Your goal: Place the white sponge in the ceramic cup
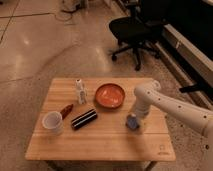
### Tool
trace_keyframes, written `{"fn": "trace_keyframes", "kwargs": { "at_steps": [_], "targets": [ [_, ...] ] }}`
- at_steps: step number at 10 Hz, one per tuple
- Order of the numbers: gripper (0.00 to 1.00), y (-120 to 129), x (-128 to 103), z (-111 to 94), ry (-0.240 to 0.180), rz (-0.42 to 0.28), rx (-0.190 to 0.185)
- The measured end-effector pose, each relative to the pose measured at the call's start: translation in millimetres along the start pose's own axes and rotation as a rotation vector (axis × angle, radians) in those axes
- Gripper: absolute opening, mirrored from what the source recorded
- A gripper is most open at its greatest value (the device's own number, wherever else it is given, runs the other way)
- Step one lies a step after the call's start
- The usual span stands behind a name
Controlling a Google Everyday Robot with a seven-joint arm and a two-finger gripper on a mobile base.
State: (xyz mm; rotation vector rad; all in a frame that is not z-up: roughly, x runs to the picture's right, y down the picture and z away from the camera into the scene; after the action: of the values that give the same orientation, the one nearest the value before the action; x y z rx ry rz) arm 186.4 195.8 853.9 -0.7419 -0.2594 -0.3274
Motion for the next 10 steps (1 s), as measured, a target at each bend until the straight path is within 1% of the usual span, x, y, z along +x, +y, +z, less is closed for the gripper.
{"fn": "trace_keyframes", "kwargs": {
  "at_steps": [3, 5, 6, 7, 8, 9, 10],
  "targets": [
    [0.37, 7, 1, 6, -0.029, 0.055, 0.017],
    [0.16, 5, 0, 1, -0.044, 0.063, 0.039],
    [0.06, 4, -2, -7, -0.051, 0.057, 0.049],
    [0.01, 0, -6, -20, -0.062, 0.043, 0.068],
    [0.00, -2, -11, -33, -0.073, 0.027, 0.083],
    [0.00, -4, -22, -52, -0.089, -0.009, 0.090],
    [0.00, -4, -33, -65, -0.102, -0.041, 0.094]
  ]
}}
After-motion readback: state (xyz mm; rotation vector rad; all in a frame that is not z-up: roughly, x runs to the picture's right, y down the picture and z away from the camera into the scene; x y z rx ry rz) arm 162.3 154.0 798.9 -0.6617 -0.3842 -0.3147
